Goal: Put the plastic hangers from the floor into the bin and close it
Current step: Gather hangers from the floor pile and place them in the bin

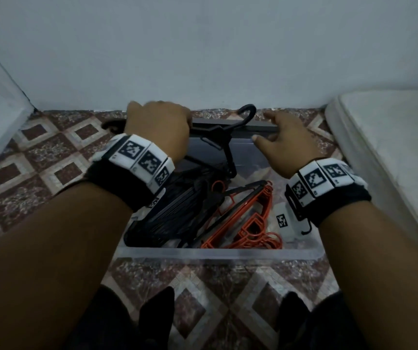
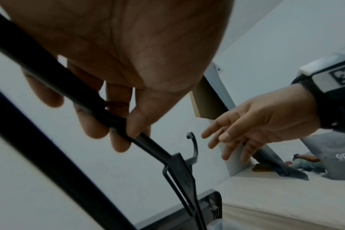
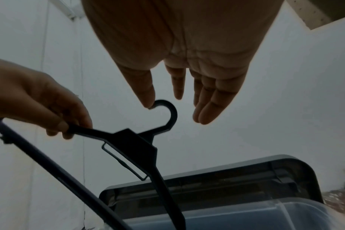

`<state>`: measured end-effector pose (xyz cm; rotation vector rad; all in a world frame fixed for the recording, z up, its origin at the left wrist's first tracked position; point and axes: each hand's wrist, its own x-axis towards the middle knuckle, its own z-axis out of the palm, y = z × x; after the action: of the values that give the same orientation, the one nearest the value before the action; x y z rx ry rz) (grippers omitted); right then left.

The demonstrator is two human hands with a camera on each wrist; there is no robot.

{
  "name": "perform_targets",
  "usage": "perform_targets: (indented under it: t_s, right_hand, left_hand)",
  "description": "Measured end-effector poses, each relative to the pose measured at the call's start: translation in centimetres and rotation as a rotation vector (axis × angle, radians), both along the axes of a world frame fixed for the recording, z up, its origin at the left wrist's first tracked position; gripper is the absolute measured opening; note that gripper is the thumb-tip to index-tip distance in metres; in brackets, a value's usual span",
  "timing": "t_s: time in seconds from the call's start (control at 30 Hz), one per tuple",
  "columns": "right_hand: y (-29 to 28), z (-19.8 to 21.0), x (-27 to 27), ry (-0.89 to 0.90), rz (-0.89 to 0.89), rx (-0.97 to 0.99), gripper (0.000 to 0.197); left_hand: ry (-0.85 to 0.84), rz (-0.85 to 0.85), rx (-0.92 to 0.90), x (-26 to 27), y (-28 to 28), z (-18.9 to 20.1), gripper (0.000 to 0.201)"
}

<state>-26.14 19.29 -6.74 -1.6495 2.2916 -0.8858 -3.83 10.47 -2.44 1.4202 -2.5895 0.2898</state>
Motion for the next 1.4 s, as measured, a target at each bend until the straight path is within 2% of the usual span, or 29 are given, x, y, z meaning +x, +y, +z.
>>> perform_targets:
  t_s: [0.07,0.13,0.27,0.33,0.4,0.47,0.5,0.67,0.8,0.9,0.93,1.03,1.07,1.13,1.27,1.4]
  right_hand:
    - [-0.4,0.4,-0.1,-0.006,0.008,-0.062,0.064]
    - [-0.6,0.7,-0.4,-0.056,0.026,-0.139,0.060]
    - [-0.6,1.3,-1.5,-0.189,0.006,-0.253,0.019]
    - [-0.5,1.5,-2.1,-0.180,-0.007,-0.256,0.013]
    - [-0.3,1.6,-2.6,-0.129,-0.031,-0.270,0.014]
    - [-0.2,1.7,-2.9,-0.104,-0.053,-0.278,0.016]
    - [-0.1,1.8,-2.9,-0.091,-0.059,-0.275,0.016]
    - [0.2,2.0,-3.6,-0.007,-0.064,-0.188,0.021]
    - [0.1,1.9,-4.2,-0.024,-0.077,-0.133,0.024]
    - [0.0,1.9,-4.2,-0.048,-0.080,-0.138,0.024]
    - [0.0,1.8,-4.2,-0.043,-0.079,-0.146,0.024]
    - [-0.1,1.7,-4.5,-0.041,-0.100,-0.165,0.023]
    - [-0.1,1.7,-4.7,-0.047,-0.110,-0.171,0.022]
    - [-0.2,1.6,-4.9,-0.071,-0.120,-0.180,0.022]
    - [-0.3,1.5,-5.3,-0.092,-0.131,-0.174,0.020]
    - [-0.3,1.5,-5.4,-0.075,-0.152,-0.179,0.021]
  left_hand:
    - [0.067,-0.048,-0.076,0.2,0.2,0.8,0.028]
    - [0.155,-0.141,-0.033,0.4,0.3,1.0,0.032]
    - [0.313,-0.231,0.137,0.0,-0.5,-1.1,0.032]
    - [0.328,-0.201,0.108,-0.4,-1.1,-3.1,0.029]
    - [0.301,-0.108,0.005,-1.3,-1.5,-5.0,0.031]
    - [0.301,-0.036,-0.011,-2.5,-1.8,-6.5,0.019]
    - [0.282,-0.027,0.033,-3.1,-2.0,-7.3,0.013]
    - [-0.032,0.025,0.435,-4.2,-3.6,-13.7,0.023]
    - [-0.212,0.060,0.566,-4.4,-5.6,-18.1,0.036]
    - [-0.223,0.103,0.602,-5.0,-6.9,-19.9,0.026]
    - [-0.211,0.120,0.619,-5.1,-7.1,-20.7,0.030]
    - [-0.164,0.146,0.648,-5.5,-7.2,-22.6,0.062]
    - [-0.140,0.151,0.660,-5.7,-6.9,-22.9,0.068]
    - [-0.116,0.133,0.669,-6.1,-6.5,-23.4,0.068]
    - [-0.151,0.070,0.614,-6.9,-5.5,-22.5,0.036]
    - [-0.043,-0.053,0.592,-7.8,-4.1,-19.2,0.028]
